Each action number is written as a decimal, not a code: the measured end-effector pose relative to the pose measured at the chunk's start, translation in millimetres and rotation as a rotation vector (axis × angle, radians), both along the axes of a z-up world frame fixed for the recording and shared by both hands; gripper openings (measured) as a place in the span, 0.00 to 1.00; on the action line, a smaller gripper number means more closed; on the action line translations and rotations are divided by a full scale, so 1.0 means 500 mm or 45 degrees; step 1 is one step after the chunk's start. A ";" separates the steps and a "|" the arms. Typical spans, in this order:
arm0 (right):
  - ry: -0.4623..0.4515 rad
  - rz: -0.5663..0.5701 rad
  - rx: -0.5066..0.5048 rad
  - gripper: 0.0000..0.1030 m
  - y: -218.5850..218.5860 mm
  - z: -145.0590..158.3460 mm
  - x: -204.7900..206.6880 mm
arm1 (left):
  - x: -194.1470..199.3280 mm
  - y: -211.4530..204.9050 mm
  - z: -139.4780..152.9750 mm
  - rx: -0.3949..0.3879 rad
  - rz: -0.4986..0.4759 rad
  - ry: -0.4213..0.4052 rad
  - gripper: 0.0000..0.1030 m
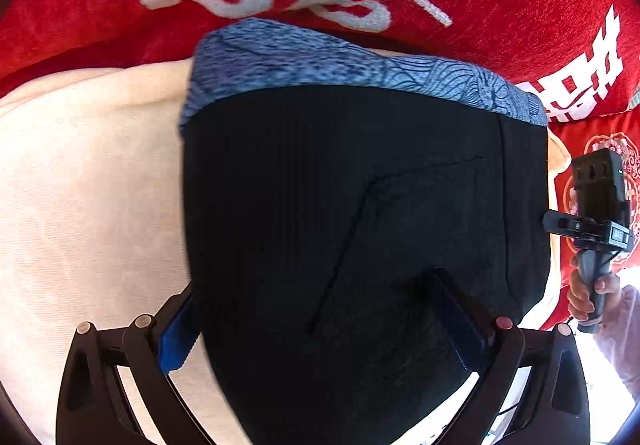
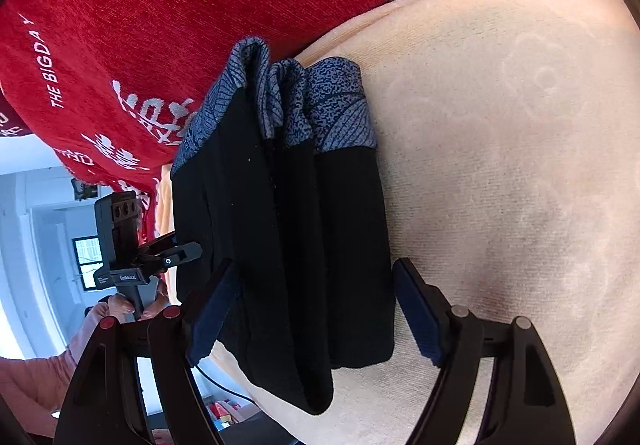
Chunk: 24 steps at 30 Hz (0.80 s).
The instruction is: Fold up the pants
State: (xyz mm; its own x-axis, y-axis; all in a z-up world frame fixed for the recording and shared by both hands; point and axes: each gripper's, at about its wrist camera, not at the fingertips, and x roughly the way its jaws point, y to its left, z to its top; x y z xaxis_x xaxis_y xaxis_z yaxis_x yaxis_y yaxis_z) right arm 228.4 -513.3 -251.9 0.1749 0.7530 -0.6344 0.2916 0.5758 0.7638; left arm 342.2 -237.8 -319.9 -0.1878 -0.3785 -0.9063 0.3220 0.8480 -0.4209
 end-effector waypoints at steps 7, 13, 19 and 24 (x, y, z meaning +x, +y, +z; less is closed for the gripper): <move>0.049 -0.058 0.060 0.71 -0.010 -0.025 -0.009 | -0.049 -0.031 0.040 0.007 0.046 -0.102 0.87; 0.021 -0.072 0.154 0.51 -0.025 0.005 -0.023 | -0.069 -0.031 0.104 0.020 0.101 -0.180 0.62; -0.057 -0.007 0.205 0.47 -0.014 0.066 -0.038 | -0.102 -0.028 0.177 -0.008 0.091 -0.222 0.62; -0.085 -0.006 0.211 0.47 0.021 0.116 -0.103 | -0.160 0.009 0.217 -0.004 0.065 -0.229 0.62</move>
